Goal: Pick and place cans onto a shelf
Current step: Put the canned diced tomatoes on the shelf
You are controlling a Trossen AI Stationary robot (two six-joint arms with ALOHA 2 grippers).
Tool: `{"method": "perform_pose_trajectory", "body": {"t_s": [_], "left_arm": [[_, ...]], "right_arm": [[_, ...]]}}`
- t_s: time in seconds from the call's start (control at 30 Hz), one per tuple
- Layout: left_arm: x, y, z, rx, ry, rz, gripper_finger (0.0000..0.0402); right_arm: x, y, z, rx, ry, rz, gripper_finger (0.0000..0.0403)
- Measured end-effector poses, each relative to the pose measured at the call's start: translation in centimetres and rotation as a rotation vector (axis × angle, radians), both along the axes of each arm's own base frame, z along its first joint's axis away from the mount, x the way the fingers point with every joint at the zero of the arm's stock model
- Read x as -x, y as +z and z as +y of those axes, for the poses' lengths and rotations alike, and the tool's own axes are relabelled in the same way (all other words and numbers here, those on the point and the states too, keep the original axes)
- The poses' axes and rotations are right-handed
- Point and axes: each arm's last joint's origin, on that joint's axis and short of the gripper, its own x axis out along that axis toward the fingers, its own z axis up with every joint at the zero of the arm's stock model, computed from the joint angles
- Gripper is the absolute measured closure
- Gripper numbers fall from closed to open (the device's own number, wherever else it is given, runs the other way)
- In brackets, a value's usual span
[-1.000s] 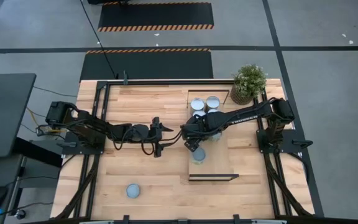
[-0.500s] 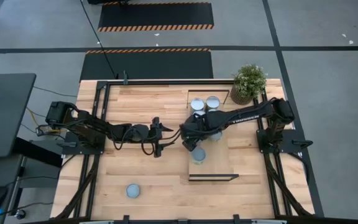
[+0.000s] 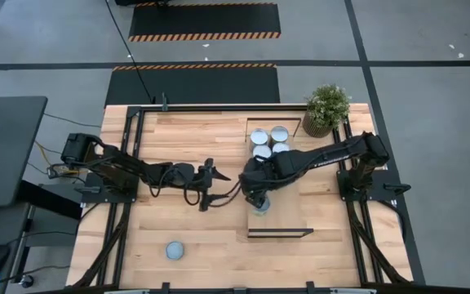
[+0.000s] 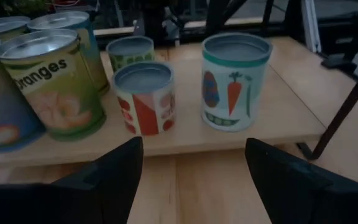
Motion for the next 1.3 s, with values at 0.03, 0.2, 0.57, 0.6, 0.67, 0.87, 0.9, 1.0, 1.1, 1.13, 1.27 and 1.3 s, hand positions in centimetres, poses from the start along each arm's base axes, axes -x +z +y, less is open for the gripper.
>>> {"method": "perform_pose_trajectory", "body": {"t_s": [0.03,0.2,0.57,0.6,0.67,0.87,0.9,1.0,1.1,1.13,1.27,1.3], "left_arm": [[-0.1,-0.1,0.0,0.005,0.0,-0.008,0.0114],[-0.7,-0.6,0.0,0.008,0.016,-0.065,0.0114],[-4.6,-0.9,-0.1,0.031,0.198,-0.097,0.0114],[-5.0,-1.0,-0.2,0.029,0.203,-0.086,0.0114],[-6.0,-1.3,-0.5,0.02,0.208,-0.055,0.0114],[-7.9,-2.3,-1.2,-0.087,0.283,0.057,0.0114],[-8.2,-2.3,-1.2,-0.099,0.303,0.063,0.0114],[-8.3,-2.3,-1.3,-0.109,0.322,0.075,0.0114],[-8.4,-2.3,-1.4,-0.081,0.283,0.073,0.0114],[-8.4,-2.3,-1.5,-0.064,0.27,0.074,0.0114],[-8.5,-2.4,-1.6,-0.028,0.23,0.069,0.0114],[-8.6,-2.4,-1.5,-0.019,0.237,0.055,0.0114]], "right_arm": [[0.3,0.0,0.3,0.008,0.0,0.018,0.0007],[2.2,-0.1,1.5,0.123,-0.039,0.136,0.0007],[4.9,2.1,4.0,0.302,-0.016,0.033,0.0007],[5.1,2.3,4.1,0.309,-0.015,0.029,0.0007],[5.3,2.3,4.4,0.317,-0.018,0.023,0.0007],[5.9,2.4,5.4,0.351,-0.019,0.003,0.0007],[5.9,2.4,5.5,0.358,-0.023,-0.006,0.0007],[6.1,2.4,5.7,0.36,-0.036,-0.012,0.0007],[6.1,2.4,5.7,0.355,-0.045,-0.014,0.0007],[6.1,2.4,5.7,0.355,-0.048,-0.014,0.0007],[6.1,2.4,5.7,0.353,-0.048,-0.016,0.0007],[6.0,2.4,5.7,0.352,-0.049,-0.018,0.0007]]}}
